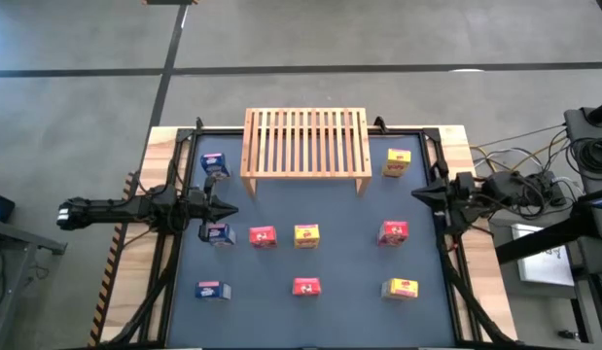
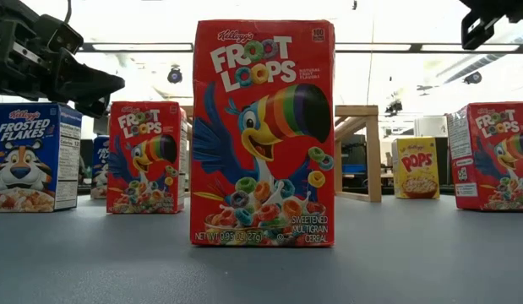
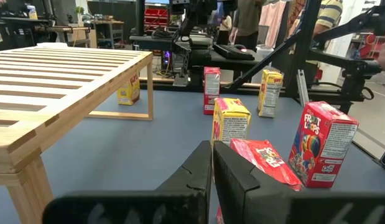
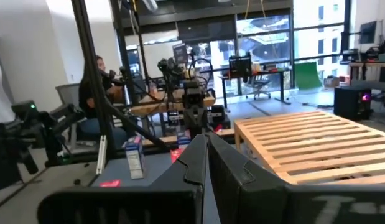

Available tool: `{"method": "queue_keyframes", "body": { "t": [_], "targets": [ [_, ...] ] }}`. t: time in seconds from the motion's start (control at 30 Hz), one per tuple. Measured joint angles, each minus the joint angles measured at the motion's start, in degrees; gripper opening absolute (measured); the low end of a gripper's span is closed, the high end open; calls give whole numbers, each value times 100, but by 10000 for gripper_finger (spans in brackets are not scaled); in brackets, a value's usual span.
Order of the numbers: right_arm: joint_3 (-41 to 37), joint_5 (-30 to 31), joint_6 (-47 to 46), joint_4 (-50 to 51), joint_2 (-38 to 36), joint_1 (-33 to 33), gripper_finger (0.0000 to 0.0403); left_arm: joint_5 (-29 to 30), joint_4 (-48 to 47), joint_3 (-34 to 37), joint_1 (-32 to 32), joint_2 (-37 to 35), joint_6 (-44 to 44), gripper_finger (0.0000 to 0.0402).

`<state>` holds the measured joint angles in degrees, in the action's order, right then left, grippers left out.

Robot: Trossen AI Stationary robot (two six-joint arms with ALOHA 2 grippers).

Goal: Stack cereal on shelf
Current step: Put the top right red cereal box on the shelf

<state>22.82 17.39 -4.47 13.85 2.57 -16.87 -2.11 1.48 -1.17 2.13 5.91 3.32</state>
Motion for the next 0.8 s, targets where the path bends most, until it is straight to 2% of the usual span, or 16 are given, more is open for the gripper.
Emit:
{"method": "queue_keyframes", "body": {
  "t": [0.33, 0.43, 0.53, 0.8],
  "targets": [
    [-14, 406, 170, 199, -247, -1, 9, 2, 0, 0, -2, 1, -1, 0],
    [425, 602, 249, 507, -241, -1, 9, 0, 0, 1, -2, 2, 0, 0],
    [956, 801, 133, 1232, -82, -1, 9, 2, -1, 0, -2, 2, -1, 0],
    [1970, 842, -206, 2205, 708, 1, 9, 0, 0, 0, -2, 2, -1, 0]
  ]
}}
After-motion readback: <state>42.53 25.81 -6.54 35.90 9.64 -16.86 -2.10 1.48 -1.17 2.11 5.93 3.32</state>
